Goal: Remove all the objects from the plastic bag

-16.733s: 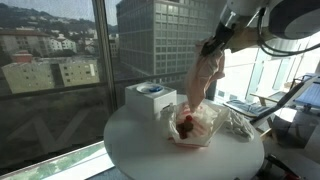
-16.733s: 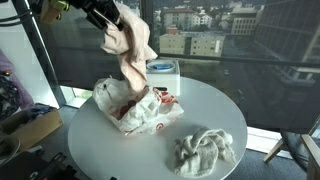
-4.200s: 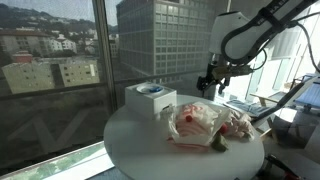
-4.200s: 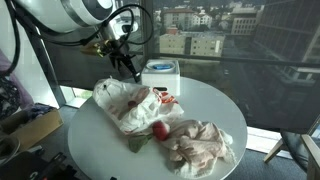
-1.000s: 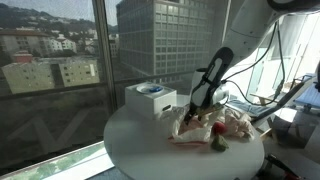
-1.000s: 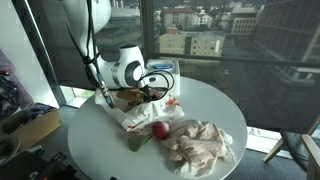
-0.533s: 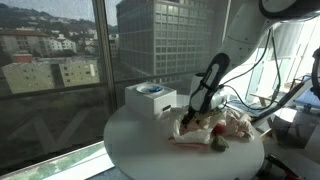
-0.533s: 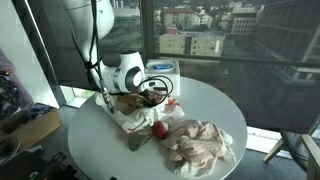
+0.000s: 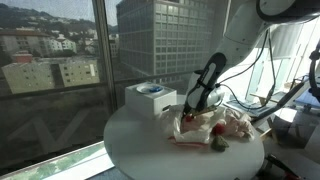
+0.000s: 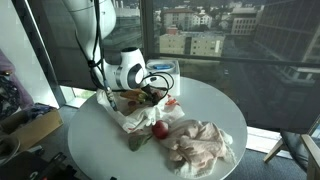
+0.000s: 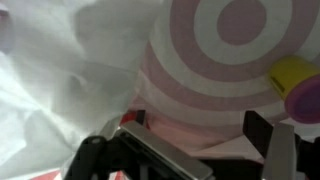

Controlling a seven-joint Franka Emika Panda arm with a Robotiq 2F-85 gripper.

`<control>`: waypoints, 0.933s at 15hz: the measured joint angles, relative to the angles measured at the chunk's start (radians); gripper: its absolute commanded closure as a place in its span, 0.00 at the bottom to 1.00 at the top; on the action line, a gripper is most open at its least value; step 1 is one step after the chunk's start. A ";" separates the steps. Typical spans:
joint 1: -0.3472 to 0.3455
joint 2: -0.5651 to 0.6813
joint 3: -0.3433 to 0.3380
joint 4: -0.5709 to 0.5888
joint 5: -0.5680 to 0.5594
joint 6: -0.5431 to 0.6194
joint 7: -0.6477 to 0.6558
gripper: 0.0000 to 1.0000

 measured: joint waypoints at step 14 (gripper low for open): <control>-0.029 0.090 0.017 0.105 0.046 0.015 0.000 0.00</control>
